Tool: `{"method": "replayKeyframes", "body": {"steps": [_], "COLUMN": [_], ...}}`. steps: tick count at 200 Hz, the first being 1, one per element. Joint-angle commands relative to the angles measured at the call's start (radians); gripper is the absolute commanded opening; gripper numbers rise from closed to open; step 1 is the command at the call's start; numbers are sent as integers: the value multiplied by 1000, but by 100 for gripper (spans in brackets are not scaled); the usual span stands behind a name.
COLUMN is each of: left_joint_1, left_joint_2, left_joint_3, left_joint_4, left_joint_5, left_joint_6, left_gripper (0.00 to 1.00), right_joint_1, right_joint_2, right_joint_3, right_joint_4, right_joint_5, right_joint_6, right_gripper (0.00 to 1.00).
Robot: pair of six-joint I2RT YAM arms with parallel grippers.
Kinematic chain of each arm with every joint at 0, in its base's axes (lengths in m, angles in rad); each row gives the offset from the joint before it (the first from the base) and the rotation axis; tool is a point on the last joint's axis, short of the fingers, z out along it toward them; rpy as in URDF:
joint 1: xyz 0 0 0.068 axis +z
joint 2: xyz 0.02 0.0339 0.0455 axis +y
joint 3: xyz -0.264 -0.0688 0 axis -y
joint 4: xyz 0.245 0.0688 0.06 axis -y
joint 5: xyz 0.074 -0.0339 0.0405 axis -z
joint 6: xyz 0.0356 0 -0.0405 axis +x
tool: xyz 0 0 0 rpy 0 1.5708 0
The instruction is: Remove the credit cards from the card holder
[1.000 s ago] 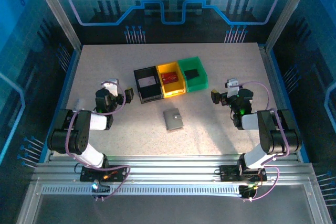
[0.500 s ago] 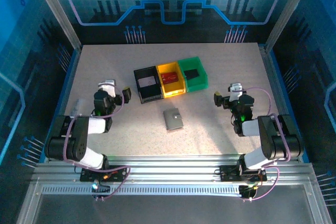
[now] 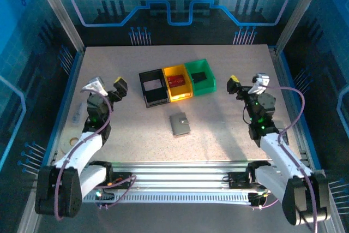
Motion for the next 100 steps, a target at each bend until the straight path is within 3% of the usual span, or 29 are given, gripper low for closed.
{"method": "replayKeyframes", "body": {"steps": [1, 21, 40, 72, 100], "left_joint_1": [1, 1, -6, -55, -159], "left_joint_2": [-108, -121, -109, -103, -72], "left_joint_3": [15, 54, 76, 127, 201], "left_joint_4": [-206, -332, -363, -533, -704], "left_joint_5": [19, 92, 205, 189, 142], "left_joint_6": [-322, -315, -296, -284, -236], "left_gripper": [99, 100, 99, 100, 99], "right_joint_1": [-36, -8, 20, 128, 278], "right_joint_2": [1, 42, 71, 104, 121], "right_joint_3": [42, 198, 270, 358, 375], "right_joint_4": [-126, -408, -513, -704, -802], "right_joint_5": [-156, -164, -197, -147, -7], "right_joint_6": [201, 169, 164, 97, 45], "right_gripper": [100, 100, 100, 100, 100]}}
